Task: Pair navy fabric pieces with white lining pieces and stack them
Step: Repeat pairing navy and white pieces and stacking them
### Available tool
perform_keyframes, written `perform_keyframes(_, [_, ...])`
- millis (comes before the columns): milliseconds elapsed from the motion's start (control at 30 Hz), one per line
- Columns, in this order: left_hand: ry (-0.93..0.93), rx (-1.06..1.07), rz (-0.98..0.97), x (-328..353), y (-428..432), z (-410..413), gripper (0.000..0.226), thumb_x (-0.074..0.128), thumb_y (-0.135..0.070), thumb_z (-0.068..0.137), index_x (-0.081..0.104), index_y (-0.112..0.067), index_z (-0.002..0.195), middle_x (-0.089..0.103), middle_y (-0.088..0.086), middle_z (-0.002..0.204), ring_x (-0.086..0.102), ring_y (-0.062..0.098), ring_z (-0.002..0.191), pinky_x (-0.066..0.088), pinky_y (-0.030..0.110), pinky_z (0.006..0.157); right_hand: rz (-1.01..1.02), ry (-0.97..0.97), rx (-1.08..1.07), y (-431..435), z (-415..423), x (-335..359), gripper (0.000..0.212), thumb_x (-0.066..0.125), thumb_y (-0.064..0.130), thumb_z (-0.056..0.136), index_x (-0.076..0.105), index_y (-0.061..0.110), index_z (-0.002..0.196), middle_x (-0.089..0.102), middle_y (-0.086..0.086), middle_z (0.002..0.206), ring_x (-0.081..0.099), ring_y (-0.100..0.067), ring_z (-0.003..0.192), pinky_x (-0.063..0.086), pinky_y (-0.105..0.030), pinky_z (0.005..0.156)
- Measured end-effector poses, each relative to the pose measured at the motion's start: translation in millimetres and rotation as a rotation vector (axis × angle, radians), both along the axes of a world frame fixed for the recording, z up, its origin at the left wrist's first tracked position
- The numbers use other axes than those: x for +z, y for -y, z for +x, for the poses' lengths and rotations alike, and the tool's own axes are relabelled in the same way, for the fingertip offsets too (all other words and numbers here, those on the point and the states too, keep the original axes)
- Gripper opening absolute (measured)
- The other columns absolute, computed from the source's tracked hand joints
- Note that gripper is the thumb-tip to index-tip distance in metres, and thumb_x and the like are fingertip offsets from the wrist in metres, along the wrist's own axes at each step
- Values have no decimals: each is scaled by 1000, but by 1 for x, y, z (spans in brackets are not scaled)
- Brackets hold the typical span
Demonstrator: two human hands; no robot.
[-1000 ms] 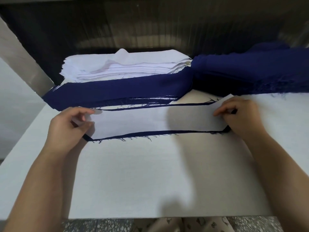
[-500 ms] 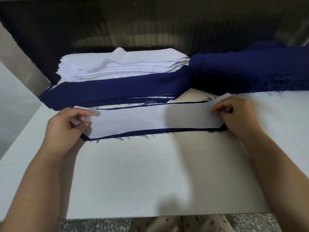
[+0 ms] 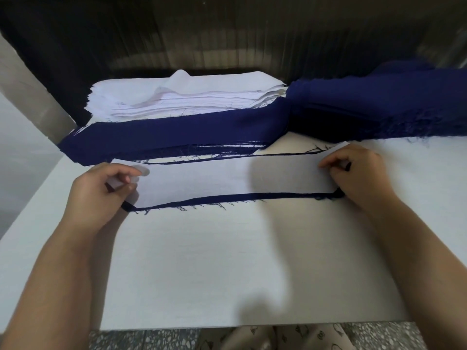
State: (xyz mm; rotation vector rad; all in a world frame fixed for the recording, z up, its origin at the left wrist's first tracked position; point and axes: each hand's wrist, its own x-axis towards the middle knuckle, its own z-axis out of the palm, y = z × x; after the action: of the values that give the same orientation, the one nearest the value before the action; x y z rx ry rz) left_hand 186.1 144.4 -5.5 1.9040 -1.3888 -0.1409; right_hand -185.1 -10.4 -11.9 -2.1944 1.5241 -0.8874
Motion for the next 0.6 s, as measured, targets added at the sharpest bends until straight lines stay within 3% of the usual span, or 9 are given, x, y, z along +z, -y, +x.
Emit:
perform_keyframes(100, [-44,11,-10,-1,-1,2,56,63,9,84,62,-47,75,60,-10,83,53,-5,75,42,9,75,21,2,5,0,0,0,31,55,-10,77,68,18,81,55,0,91,46,-15,81,28,-11,69])
perform_keyframes(333, [1,22,-4,2,-1,1,51,61,9,85,61,-42,78,59,-12,84,53,-10,75,37,-1,70,29,-46,3,0,0,1,25,57,-5,79,71,15,87,55,0,93,47,-14,84,30,-14,72])
perform_keyframes(500, [11,31,25,2,-2,1,60,62,10,83,61,-49,72,60,-15,82,52,-13,76,34,-3,70,32,-48,2,1,-1,1,24,57,-4,81,71,14,87,55,-1,94,46,-13,86,30,-14,73])
perform_keyframes(567, [28,37,34,4,-3,1,69,61,13,79,61,-56,73,62,-31,86,54,-13,85,35,-1,80,26,-47,1,0,-1,1,23,58,-5,80,71,13,87,57,-2,94,47,-15,86,29,-14,72])
perform_keyframes(600, [66,31,35,6,-3,1,68,61,14,78,61,-54,73,60,-41,87,57,-6,94,38,9,93,19,-48,0,0,-1,1,23,58,-5,79,72,12,86,59,-4,94,48,-17,86,31,-16,73])
